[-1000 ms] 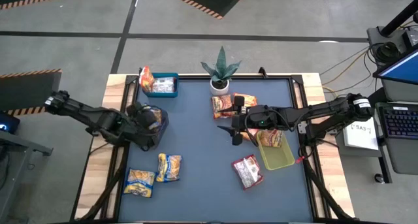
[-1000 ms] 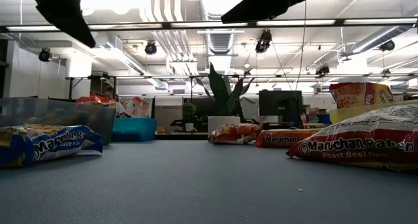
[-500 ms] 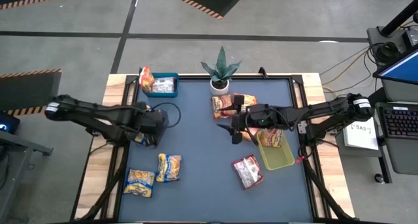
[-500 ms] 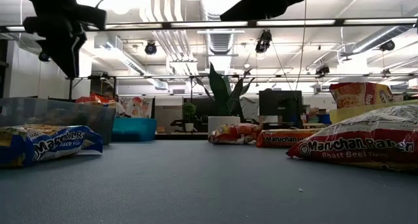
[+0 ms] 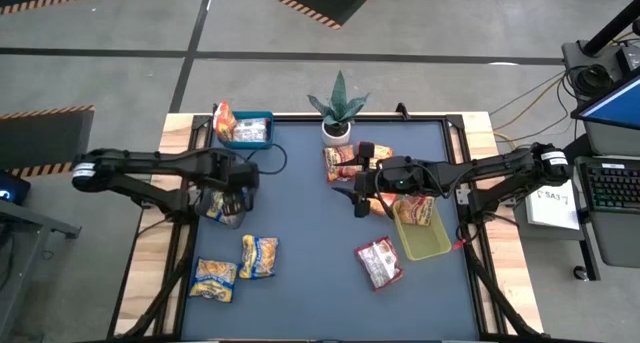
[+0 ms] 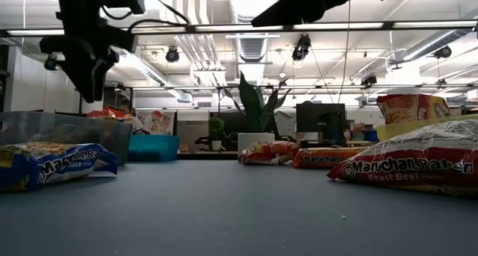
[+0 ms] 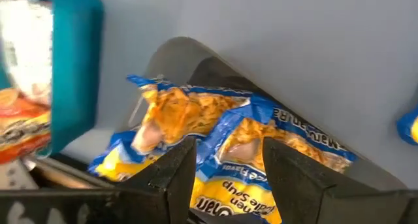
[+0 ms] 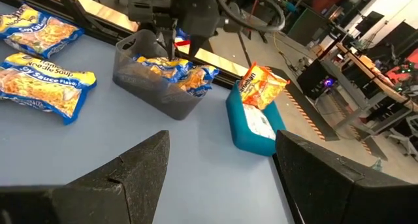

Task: Sort Maruchan noodles
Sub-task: Put the blue noodle pack into the black bin

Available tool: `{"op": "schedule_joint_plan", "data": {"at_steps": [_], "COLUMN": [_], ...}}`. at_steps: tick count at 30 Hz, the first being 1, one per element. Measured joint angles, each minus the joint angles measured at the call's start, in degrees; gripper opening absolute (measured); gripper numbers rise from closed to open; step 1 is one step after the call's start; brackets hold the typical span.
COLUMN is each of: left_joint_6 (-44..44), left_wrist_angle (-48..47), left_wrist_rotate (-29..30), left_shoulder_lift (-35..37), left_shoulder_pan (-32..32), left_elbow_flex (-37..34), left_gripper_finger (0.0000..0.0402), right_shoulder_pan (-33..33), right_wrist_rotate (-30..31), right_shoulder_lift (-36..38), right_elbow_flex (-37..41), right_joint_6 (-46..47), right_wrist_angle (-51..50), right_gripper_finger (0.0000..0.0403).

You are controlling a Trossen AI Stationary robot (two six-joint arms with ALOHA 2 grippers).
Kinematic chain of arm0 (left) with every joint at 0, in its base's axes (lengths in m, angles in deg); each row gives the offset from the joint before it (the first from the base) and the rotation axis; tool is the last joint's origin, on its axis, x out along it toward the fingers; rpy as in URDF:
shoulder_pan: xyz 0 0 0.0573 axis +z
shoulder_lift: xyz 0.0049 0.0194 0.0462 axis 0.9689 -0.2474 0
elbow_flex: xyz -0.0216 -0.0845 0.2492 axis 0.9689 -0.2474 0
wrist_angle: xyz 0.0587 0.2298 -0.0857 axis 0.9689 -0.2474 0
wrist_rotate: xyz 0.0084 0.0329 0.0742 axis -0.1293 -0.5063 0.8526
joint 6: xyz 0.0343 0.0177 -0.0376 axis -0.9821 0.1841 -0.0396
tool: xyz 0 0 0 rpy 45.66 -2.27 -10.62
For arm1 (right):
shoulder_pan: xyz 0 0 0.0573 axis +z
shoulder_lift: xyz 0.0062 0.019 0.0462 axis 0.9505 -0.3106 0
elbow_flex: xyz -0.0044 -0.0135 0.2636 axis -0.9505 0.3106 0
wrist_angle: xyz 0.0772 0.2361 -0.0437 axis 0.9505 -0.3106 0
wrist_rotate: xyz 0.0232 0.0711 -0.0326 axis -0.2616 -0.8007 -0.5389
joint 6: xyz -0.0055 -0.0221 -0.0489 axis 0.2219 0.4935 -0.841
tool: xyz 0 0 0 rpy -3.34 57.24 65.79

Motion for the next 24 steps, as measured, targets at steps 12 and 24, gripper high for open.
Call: {"op": "schedule_joint_plan", "data": {"at_steps": [12, 24], "left_joint_6": [-5.3, -6.1], "left_wrist_angle": [3.4, 3.8], "left_wrist_rotate": [-4.8, -7.5], "left_shoulder_lift": [-3.5, -9.8], "left_shoulder_pan": [5.9, 6.2], "left_elbow_flex": [-2.8, -2.9], "left_gripper_finger": [0.0127, 0.0127], "right_shoulder_pan": [-0.2, -0.3], "right_wrist_rotate": [0.0, -0.2], "right_shoulder_lift": [0.0, 0.0], "right_elbow_flex": [0.0, 0.0], "right_joint_6": [-0.1, 0.0], "right_wrist_angle": [0.0, 0.0], "right_gripper_finger": [0.0270, 0.0270]}}
